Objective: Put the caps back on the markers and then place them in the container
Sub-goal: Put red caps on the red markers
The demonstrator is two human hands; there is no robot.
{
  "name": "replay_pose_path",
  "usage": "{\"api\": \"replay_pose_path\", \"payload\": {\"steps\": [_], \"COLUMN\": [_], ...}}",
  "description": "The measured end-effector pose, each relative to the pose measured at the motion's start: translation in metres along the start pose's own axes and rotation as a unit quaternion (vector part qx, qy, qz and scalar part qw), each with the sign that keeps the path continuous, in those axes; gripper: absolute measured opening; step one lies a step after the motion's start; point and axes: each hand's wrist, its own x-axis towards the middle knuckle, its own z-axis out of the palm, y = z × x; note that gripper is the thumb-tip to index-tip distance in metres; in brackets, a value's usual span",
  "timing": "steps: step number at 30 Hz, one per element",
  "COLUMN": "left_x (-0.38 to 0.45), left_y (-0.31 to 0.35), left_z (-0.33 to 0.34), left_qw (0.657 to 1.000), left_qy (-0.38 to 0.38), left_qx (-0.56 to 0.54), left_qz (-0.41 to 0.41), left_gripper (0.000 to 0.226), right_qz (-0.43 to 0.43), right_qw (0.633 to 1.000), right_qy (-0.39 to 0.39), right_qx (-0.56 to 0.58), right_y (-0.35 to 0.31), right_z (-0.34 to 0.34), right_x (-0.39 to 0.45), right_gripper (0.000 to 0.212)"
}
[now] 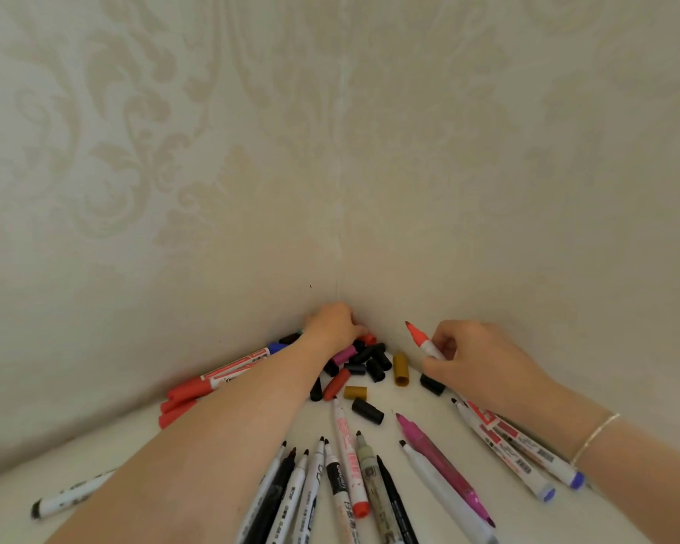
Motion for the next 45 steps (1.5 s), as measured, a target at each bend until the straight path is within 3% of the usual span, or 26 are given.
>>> {"api": "replay_pose_path", "payload": {"steps": [5, 9, 12, 15, 17, 23, 27, 39, 45], "left_x": [-0.003, -0.005, -0.007, -0.022, -0.043, -0.101, -0.121, -0.131, -0.132], "left_y": [0.011, 0.016, 0.017, 0.023, 0.028, 0.010, -0.005, -0.005, -0.001], "left_z": [0.003, 0.005, 0.003, -0.015, -0.033, -0.061, -0.068, -0.070, -0.066], "left_qw": [0.997, 0.996, 0.987, 0.920, 0.870, 0.771, 0.731, 0.751, 0.807], "left_qy": [0.012, 0.010, 0.052, 0.094, 0.116, 0.088, 0.064, 0.041, 0.042], "left_qx": [0.047, -0.040, -0.140, -0.380, -0.478, -0.630, -0.680, -0.658, -0.586], "left_qz": [-0.062, -0.078, -0.061, -0.005, 0.024, 0.018, 0.001, 0.024, 0.051], "left_gripper": [0.037, 0.030, 0.018, 0.016, 0.014, 0.016, 0.022, 0.012, 0.015], "right_qz": [0.004, 0.008, 0.008, -0.001, -0.017, -0.055, -0.089, -0.132, -0.120], "right_qw": [1.000, 1.000, 1.000, 1.000, 0.998, 0.985, 0.977, 0.983, 0.989], "right_qy": [-0.006, 0.002, 0.003, 0.007, 0.009, -0.019, -0.044, -0.044, -0.041], "right_qx": [0.007, -0.003, -0.005, 0.024, 0.060, 0.164, 0.188, 0.121, 0.077], "right_y": [0.001, 0.003, 0.004, 0.004, 0.001, -0.024, -0.039, -0.050, -0.049], "right_z": [0.005, 0.004, 0.003, 0.003, 0.003, -0.001, -0.001, 0.008, 0.010], "right_x": [0.000, -0.002, -0.002, -0.001, 0.000, -0.002, -0.005, 0.004, 0.007], "right_gripper": [0.017, 0.016, 0.015, 0.018, 0.020, 0.009, 0.006, 0.005, 0.007]}}
